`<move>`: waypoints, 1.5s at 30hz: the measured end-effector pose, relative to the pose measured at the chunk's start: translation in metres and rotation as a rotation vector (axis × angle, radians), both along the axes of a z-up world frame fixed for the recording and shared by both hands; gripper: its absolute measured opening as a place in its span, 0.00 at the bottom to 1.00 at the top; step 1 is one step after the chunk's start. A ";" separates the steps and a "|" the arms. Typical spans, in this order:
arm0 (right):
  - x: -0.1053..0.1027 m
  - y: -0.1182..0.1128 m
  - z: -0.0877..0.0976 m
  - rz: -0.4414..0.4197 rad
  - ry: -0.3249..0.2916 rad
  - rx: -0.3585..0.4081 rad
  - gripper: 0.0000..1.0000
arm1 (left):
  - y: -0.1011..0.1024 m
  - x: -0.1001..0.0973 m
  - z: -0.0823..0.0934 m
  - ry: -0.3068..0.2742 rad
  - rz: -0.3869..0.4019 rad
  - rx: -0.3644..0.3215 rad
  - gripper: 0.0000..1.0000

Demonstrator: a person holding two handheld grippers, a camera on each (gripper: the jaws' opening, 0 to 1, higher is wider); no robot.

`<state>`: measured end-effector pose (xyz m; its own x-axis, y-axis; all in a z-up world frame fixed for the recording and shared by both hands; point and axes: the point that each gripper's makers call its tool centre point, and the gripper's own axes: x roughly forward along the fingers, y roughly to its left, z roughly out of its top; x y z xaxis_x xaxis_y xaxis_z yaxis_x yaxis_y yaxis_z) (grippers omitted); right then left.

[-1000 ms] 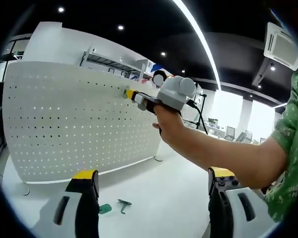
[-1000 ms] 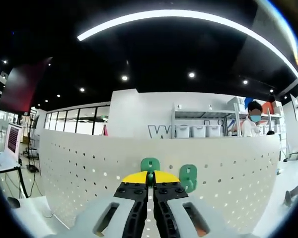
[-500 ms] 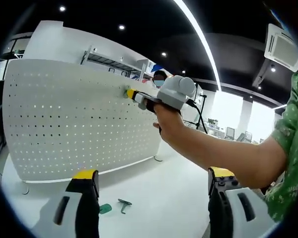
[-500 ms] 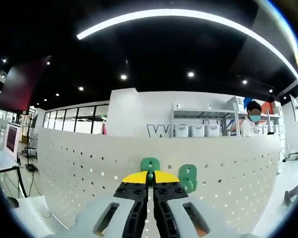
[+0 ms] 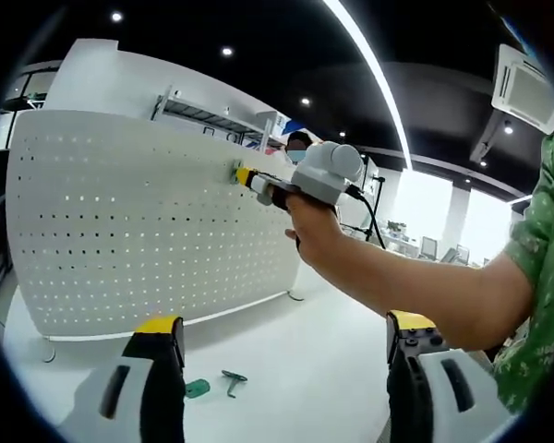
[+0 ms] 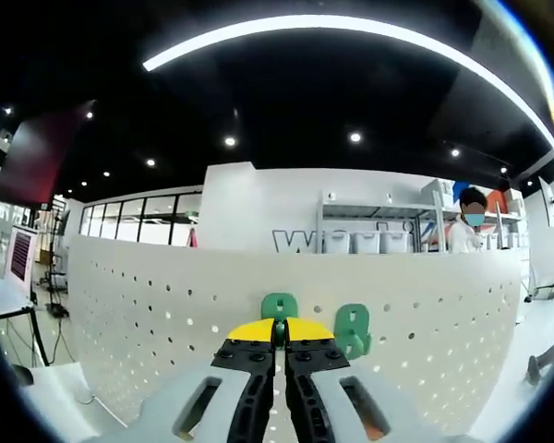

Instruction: Insert the hook assembly into the mounting plate slot until the hook locks in place.

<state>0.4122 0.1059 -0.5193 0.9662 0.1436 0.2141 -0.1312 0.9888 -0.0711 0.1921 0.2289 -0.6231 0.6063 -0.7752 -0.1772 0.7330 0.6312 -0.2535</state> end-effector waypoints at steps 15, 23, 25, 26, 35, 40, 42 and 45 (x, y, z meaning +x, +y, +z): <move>0.002 -0.001 -0.002 -0.005 0.006 0.010 0.01 | 0.001 0.000 -0.002 0.003 -0.003 -0.002 0.92; 0.003 0.000 -0.003 -0.005 0.008 0.012 0.01 | 0.002 0.001 -0.003 0.006 0.001 -0.001 0.92; 0.003 -0.001 -0.003 -0.007 0.007 0.008 0.01 | 0.002 0.001 -0.004 0.008 0.002 -0.002 0.92; 0.003 -0.001 -0.003 -0.008 0.007 0.008 0.01 | 0.003 0.001 -0.004 0.008 0.003 -0.002 0.92; 0.003 0.000 -0.004 -0.009 0.005 0.005 0.01 | 0.002 0.001 -0.003 0.007 0.003 -0.004 0.92; 0.003 0.000 -0.004 -0.011 0.004 0.005 0.02 | 0.003 0.001 -0.004 0.008 0.003 -0.003 0.92; 0.003 0.000 -0.004 -0.011 0.003 0.002 0.02 | 0.003 0.002 -0.004 0.007 0.003 -0.004 0.92; 0.003 0.000 -0.004 -0.007 0.002 0.007 0.02 | 0.003 0.002 -0.004 0.007 0.004 -0.005 0.92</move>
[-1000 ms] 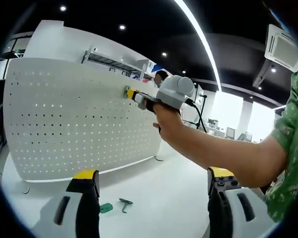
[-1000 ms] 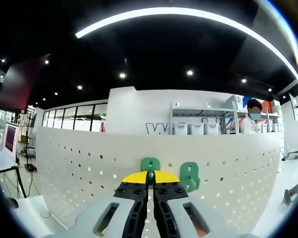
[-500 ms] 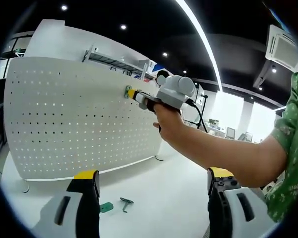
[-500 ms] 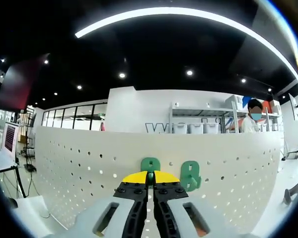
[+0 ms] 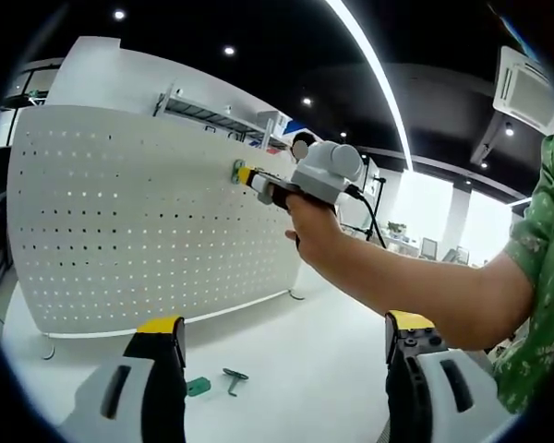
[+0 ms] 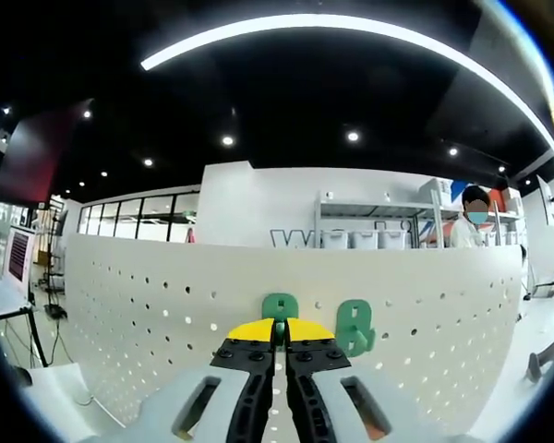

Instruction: Insert the hook assembly into the mounting plate slot until the hook locks in place.

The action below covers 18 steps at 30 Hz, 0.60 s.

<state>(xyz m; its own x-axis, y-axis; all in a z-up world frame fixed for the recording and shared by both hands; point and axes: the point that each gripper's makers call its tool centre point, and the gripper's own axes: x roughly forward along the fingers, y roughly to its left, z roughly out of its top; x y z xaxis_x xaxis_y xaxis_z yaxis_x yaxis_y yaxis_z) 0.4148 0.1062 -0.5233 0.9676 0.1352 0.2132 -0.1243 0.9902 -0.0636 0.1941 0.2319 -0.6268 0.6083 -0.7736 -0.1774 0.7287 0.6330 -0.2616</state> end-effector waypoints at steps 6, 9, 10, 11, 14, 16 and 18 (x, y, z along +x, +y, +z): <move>0.001 0.000 0.000 0.004 -0.001 -0.004 0.02 | 0.000 0.000 0.000 0.001 0.001 0.001 0.92; 0.001 0.000 0.000 0.004 0.000 -0.007 0.02 | 0.001 0.000 0.000 0.000 0.001 0.001 0.92; 0.001 0.000 -0.002 0.004 0.005 -0.008 0.02 | 0.001 0.000 0.000 -0.001 0.001 0.001 0.92; 0.002 0.000 -0.002 0.006 0.005 -0.005 0.02 | 0.001 0.000 0.000 -0.002 0.001 0.001 0.92; 0.001 0.001 -0.005 0.008 0.013 -0.008 0.03 | 0.002 0.000 0.001 -0.003 0.003 0.000 0.91; 0.001 0.001 -0.005 0.006 0.011 -0.011 0.03 | 0.002 0.000 0.001 -0.004 0.003 0.000 0.91; 0.000 0.001 -0.005 0.007 0.011 -0.008 0.03 | 0.002 0.000 0.001 -0.003 0.003 0.000 0.91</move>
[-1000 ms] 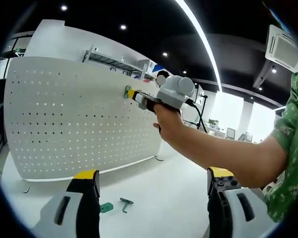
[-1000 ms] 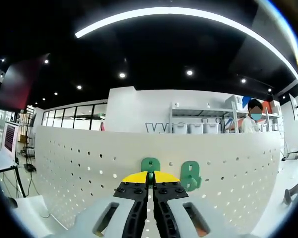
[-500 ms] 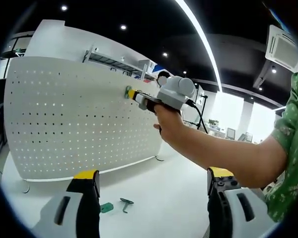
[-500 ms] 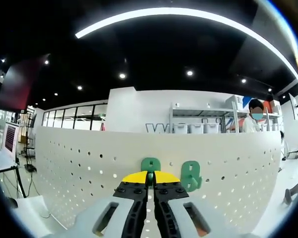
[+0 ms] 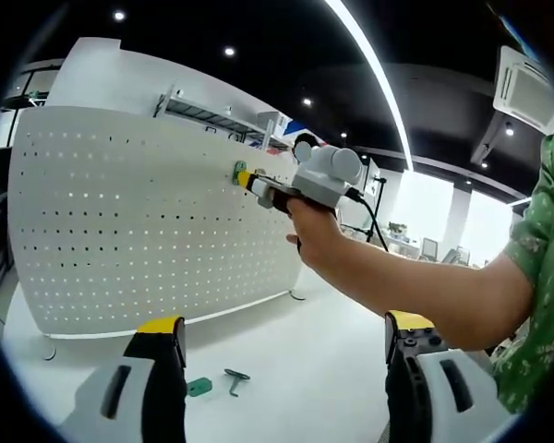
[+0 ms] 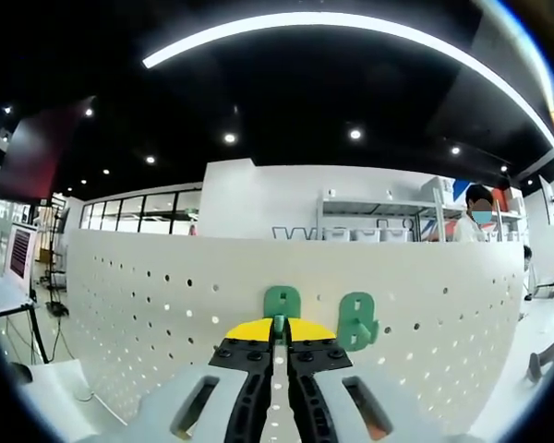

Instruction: Insert the hook assembly into the mounting plate slot until the hook locks in place.

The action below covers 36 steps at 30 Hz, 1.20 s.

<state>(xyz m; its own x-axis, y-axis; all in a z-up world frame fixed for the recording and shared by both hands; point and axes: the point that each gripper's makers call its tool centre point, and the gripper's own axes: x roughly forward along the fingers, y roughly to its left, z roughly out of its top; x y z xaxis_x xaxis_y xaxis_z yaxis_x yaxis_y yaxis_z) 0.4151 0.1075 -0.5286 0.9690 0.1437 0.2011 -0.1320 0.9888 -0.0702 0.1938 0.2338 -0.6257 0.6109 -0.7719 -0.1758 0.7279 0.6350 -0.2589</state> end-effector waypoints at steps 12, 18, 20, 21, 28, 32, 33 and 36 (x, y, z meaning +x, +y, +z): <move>-0.003 -0.001 0.001 -0.009 -0.007 -0.023 0.02 | 0.000 -0.002 0.001 -0.004 -0.003 0.001 0.91; -0.004 0.000 0.003 -0.020 -0.012 -0.047 0.02 | 0.000 -0.002 0.001 -0.004 -0.002 0.002 0.91; -0.003 -0.001 0.003 -0.021 -0.009 -0.042 0.02 | 0.000 -0.002 0.001 -0.003 -0.003 0.001 0.90; -0.003 0.000 0.002 -0.023 -0.009 -0.048 0.01 | 0.000 -0.002 0.001 -0.004 -0.004 0.003 0.90; -0.002 0.000 0.002 -0.037 -0.008 -0.079 0.01 | 0.000 -0.002 0.001 -0.003 -0.004 0.000 0.90; -0.001 -0.001 0.002 -0.044 -0.005 -0.093 0.01 | 0.000 -0.002 0.000 -0.002 -0.001 -0.001 0.90; -0.001 -0.001 0.002 -0.045 -0.005 -0.094 0.01 | 0.000 -0.002 0.000 -0.001 -0.002 -0.002 0.90; -0.002 -0.001 0.002 -0.052 -0.004 -0.111 0.01 | 0.001 -0.002 0.000 -0.001 -0.001 -0.002 0.90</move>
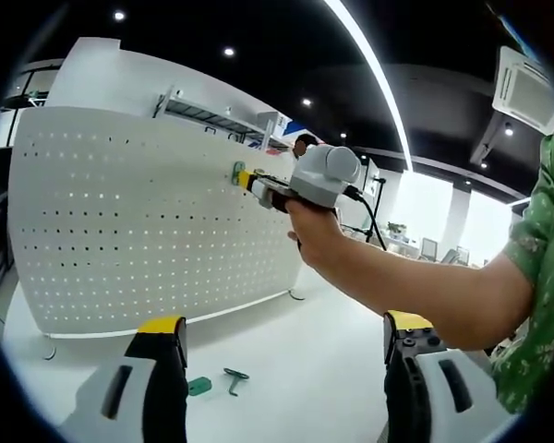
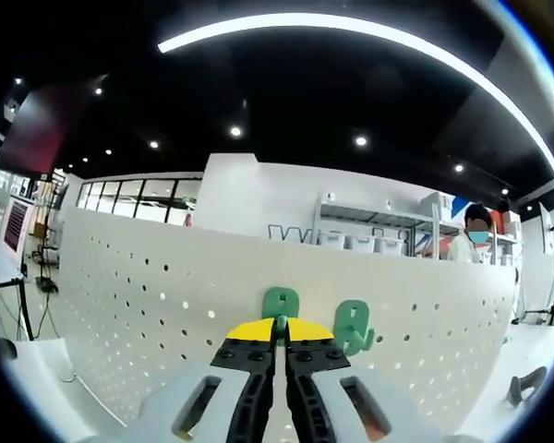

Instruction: Insert the hook assembly into the mounting plate slot until the hook locks in place.

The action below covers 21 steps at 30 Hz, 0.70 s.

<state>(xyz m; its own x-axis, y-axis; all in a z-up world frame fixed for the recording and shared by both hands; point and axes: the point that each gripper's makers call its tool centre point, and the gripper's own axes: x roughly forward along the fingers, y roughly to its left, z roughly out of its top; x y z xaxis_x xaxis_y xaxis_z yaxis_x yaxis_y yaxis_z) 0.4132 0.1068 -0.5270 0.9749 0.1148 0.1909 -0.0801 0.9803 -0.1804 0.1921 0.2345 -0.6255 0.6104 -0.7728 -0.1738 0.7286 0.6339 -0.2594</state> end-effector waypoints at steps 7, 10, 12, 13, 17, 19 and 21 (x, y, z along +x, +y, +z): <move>-0.001 -0.001 0.000 0.005 -0.005 0.012 0.03 | 0.000 0.001 0.000 -0.002 0.001 -0.001 0.90; -0.001 -0.002 0.000 0.006 -0.004 0.028 0.08 | 0.000 0.001 0.000 -0.002 0.001 -0.002 0.90; 0.000 -0.002 -0.002 0.009 0.005 0.026 0.07 | 0.000 0.001 0.000 -0.002 0.000 -0.001 0.90; -0.001 -0.001 -0.002 0.010 0.005 0.024 0.07 | 0.000 0.001 0.000 -0.002 0.001 0.000 0.90; -0.001 -0.002 -0.004 0.009 0.008 0.021 0.07 | -0.001 0.001 0.000 -0.002 -0.002 -0.001 0.90; -0.001 -0.002 -0.004 0.009 0.009 0.020 0.07 | -0.001 0.001 0.000 -0.002 -0.002 0.000 0.90; -0.001 -0.001 -0.005 0.010 0.009 0.020 0.07 | -0.001 0.001 0.000 -0.002 -0.001 0.000 0.90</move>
